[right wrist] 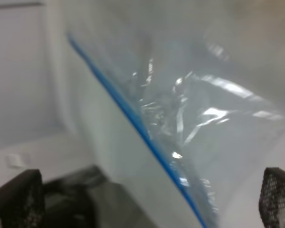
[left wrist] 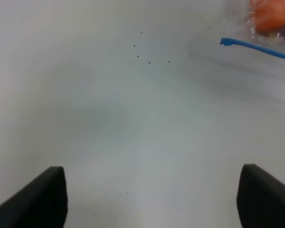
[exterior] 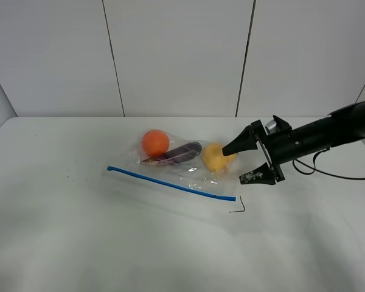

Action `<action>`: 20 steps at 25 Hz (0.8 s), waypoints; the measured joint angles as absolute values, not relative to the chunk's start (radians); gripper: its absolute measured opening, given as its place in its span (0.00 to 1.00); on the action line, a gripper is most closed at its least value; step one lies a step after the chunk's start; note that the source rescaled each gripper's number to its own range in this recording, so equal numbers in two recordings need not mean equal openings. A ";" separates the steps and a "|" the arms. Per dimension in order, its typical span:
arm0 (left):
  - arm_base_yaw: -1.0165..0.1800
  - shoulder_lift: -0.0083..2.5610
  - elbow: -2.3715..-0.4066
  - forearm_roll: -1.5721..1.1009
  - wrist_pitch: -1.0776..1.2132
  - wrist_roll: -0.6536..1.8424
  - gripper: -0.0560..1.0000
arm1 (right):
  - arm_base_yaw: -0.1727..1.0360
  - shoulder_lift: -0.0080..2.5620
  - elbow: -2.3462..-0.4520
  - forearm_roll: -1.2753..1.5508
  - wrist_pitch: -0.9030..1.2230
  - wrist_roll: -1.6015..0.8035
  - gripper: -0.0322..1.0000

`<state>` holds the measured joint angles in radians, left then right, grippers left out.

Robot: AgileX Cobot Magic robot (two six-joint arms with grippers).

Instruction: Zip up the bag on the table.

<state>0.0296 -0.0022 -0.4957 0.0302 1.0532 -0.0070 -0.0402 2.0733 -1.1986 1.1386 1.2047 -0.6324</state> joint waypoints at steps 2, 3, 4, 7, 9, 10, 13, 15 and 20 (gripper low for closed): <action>0.030 -0.002 -0.496 0.030 1.053 -0.007 0.95 | -0.040 2.073 -1.291 1.009 1.206 -0.547 1.00; 0.030 -0.002 -0.496 0.030 1.053 -0.007 0.95 | -0.040 2.073 -1.329 0.941 1.207 -0.502 1.00; 0.030 -0.002 -0.496 0.030 1.053 -0.007 0.95 | -0.038 2.073 -1.373 0.874 1.208 -0.459 1.00; 0.030 -0.002 -0.496 0.030 1.053 -0.007 0.95 | -0.024 2.073 -1.493 0.694 1.209 -0.340 1.00; 0.030 -0.002 -0.496 0.030 1.053 -0.007 0.95 | -0.008 2.073 -1.568 0.574 1.198 -0.270 1.00; 0.030 -0.002 -0.496 0.030 1.053 -0.007 0.95 | -0.001 2.073 -1.596 0.507 1.194 -0.235 1.00; 0.030 -0.002 -0.496 0.030 1.053 -0.007 0.95 | 0.016 2.073 -1.674 0.332 1.182 -0.157 1.00; 0.030 -0.002 -0.496 0.030 1.053 -0.008 0.95 | 0.019 2.073 -1.704 0.244 1.184 -0.113 1.00; 0.030 -0.002 -0.496 0.030 1.053 -0.008 0.95 | 0.011 2.073 -1.719 0.131 1.209 -0.081 1.00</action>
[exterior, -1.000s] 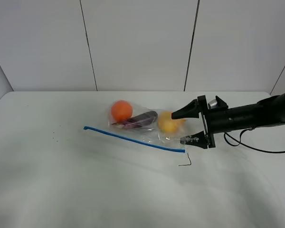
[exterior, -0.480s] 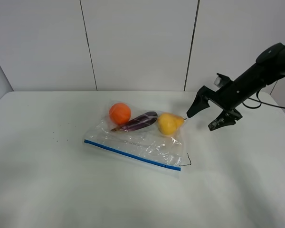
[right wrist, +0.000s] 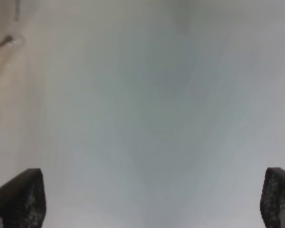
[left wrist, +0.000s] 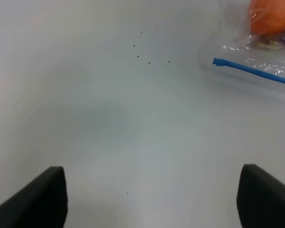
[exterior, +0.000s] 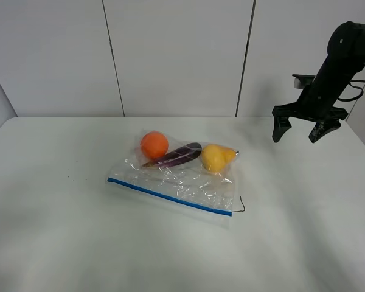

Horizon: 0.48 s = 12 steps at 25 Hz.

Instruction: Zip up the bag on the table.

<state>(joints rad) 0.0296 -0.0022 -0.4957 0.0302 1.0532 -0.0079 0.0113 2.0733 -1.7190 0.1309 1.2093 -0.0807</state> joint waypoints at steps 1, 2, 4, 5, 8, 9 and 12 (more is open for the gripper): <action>0.030 -0.002 -0.496 0.030 1.053 -0.008 0.95 | 0.011 2.073 -1.719 0.127 1.210 -0.079 1.00; 0.030 -0.002 -0.496 0.030 1.053 -0.008 0.95 | 0.011 2.073 -1.719 0.127 1.210 -0.078 1.00; 0.030 -0.002 -0.496 0.030 1.053 -0.008 0.95 | 0.011 2.073 -1.719 0.127 1.210 -0.078 1.00; 0.030 -0.002 -0.496 0.030 1.053 -0.008 0.95 | 0.011 2.073 -1.719 0.127 1.210 -0.078 1.00; 0.030 -0.002 -0.496 0.030 1.053 -0.008 0.95 | 0.011 2.064 -1.707 0.125 1.210 -0.077 1.00; 0.030 -0.002 -0.496 0.030 1.053 -0.008 0.95 | 0.011 2.053 -1.689 0.125 1.210 -0.076 1.00; 0.030 -0.002 -0.496 0.030 1.053 -0.008 0.95 | 0.011 1.994 -1.597 0.123 1.210 -0.074 1.00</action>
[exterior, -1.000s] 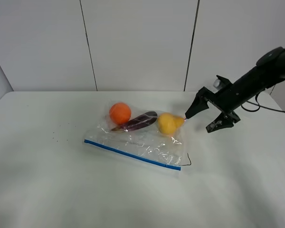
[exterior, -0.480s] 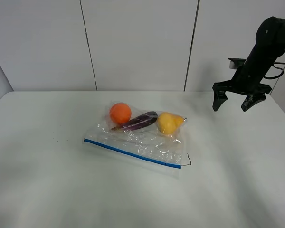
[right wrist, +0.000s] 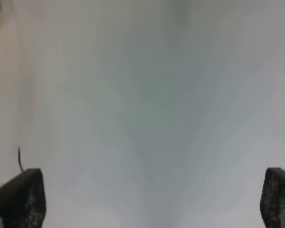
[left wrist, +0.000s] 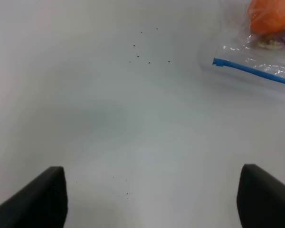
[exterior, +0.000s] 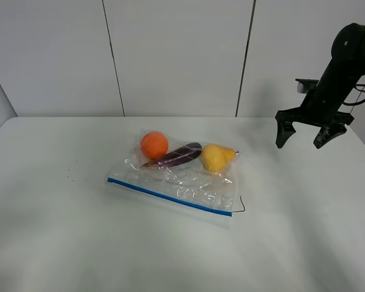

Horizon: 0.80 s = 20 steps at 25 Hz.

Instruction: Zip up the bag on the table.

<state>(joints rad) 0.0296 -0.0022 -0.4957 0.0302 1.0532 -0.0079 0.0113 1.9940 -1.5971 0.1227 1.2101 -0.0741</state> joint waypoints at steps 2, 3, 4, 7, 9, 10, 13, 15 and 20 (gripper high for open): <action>0.030 -0.002 -0.496 0.030 1.053 -0.008 0.95 | 0.011 1.932 -1.502 0.120 1.210 -0.074 1.00; 0.030 -0.002 -0.496 0.030 1.053 -0.008 0.95 | 0.011 1.890 -1.457 0.119 1.210 -0.074 1.00; 0.030 -0.002 -0.496 0.030 1.053 -0.008 0.95 | 0.011 1.847 -1.400 0.119 1.210 -0.074 1.00; 0.030 -0.002 -0.496 0.030 1.053 -0.008 0.95 | 0.011 1.712 -1.243 0.119 1.211 -0.076 1.00; 0.030 -0.002 -0.496 0.030 1.053 -0.008 0.95 | 0.011 1.624 -1.142 0.113 1.213 -0.078 1.00; 0.030 -0.002 -0.496 0.030 1.053 -0.008 0.95 | 0.011 1.577 -1.102 0.109 1.213 -0.078 1.00; 0.030 -0.002 -0.496 0.030 1.053 -0.008 0.95 | 0.011 1.434 -0.956 0.104 1.210 -0.078 1.00; 0.030 -0.002 -0.496 0.030 1.053 -0.008 0.95 | 0.011 1.327 -0.867 0.103 1.203 -0.078 1.00; 0.030 -0.002 -0.496 0.030 1.053 -0.008 0.95 | 0.011 1.064 -0.660 0.086 1.126 -0.078 1.00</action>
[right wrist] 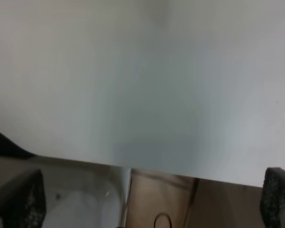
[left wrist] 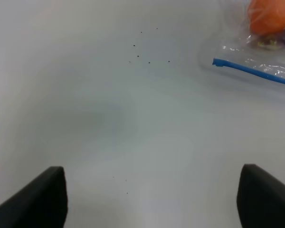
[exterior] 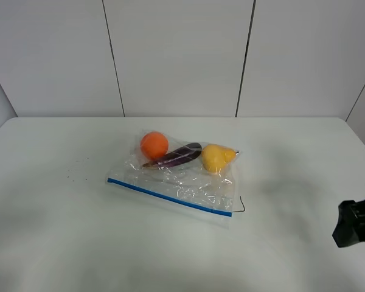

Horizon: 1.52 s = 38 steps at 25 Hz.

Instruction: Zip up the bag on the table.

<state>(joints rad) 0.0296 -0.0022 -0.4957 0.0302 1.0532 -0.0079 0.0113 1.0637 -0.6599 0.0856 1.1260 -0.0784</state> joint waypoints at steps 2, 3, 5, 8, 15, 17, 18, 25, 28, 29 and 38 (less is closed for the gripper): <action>0.030 -0.002 -0.496 0.030 1.053 -0.008 0.95 | 0.011 0.939 -0.600 0.081 1.092 -0.079 1.00; 0.030 -0.002 -0.496 0.030 1.053 -0.008 0.95 | 0.011 0.885 -0.572 0.078 1.074 -0.079 1.00; 0.030 -0.002 -0.496 0.030 1.053 -0.008 0.95 | 0.011 0.754 -0.527 0.075 1.050 -0.079 1.00; 0.030 -0.002 -0.496 0.030 1.053 -0.008 0.95 | 0.011 0.572 -0.501 0.070 1.035 -0.079 1.00; 0.030 -0.002 -0.496 0.030 1.053 -0.008 0.95 | 0.011 0.262 -0.499 0.046 1.026 -0.059 1.00; 0.030 -0.002 -0.496 0.030 1.053 -0.008 0.95 | 0.011 0.209 -0.496 0.040 1.026 -0.039 1.00; 0.030 -0.002 -0.496 0.030 1.053 -0.008 0.95 | 0.011 0.184 -0.494 0.040 1.026 -0.035 1.00; 0.030 -0.002 -0.496 0.030 1.053 -0.008 0.95 | 0.011 0.021 -0.494 0.037 1.027 -0.028 1.00; 0.030 -0.002 -0.496 0.030 1.053 -0.008 0.95 | 0.011 -0.003 -0.494 0.036 1.027 -0.028 1.00; 0.030 -0.002 -0.496 0.030 1.053 -0.008 0.95 | 0.011 -0.003 -0.494 0.036 1.027 -0.028 1.00; 0.030 -0.002 -0.496 0.030 1.053 -0.008 0.95 | 0.011 -0.004 -0.494 0.035 1.027 -0.028 1.00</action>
<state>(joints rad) 0.0296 -0.0022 -0.4957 0.0302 1.0532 -0.0079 0.0113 -0.0035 -0.4936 0.0353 1.0275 -0.0281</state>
